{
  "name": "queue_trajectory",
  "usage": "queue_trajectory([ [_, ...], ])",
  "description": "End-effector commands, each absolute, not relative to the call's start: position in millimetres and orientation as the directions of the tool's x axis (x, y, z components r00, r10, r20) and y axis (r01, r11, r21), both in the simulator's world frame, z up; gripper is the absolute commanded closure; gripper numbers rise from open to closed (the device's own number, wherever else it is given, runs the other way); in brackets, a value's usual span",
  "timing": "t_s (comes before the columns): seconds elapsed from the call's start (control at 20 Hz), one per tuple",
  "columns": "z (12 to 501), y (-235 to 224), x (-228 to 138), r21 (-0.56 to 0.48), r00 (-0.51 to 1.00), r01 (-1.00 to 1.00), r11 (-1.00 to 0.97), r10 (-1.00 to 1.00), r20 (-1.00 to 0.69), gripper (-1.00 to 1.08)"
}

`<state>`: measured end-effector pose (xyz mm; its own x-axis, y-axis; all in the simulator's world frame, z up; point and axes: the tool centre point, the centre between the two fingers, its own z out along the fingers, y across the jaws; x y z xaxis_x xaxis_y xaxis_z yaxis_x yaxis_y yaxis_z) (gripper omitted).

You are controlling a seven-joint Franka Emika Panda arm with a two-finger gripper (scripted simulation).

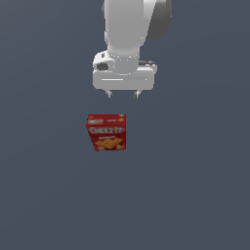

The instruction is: Pick up the object and move it to a goal position.

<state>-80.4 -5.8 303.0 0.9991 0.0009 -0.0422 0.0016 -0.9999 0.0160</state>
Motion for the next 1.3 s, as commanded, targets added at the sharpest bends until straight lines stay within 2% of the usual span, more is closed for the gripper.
queue_trajectory([
  [0.0,303.0,-5.8,-80.4,0.016,0.999,0.002,-1.0,0.001,-0.042,-0.92],
  [0.75,317.0,-25.5,-77.6,0.0,0.999,-0.037,-0.999,-0.037,-0.025,-0.92],
  [1.25,311.2,-29.6,-73.3,0.001,0.987,-0.161,-0.987,-0.161,-0.022,-0.92],
])
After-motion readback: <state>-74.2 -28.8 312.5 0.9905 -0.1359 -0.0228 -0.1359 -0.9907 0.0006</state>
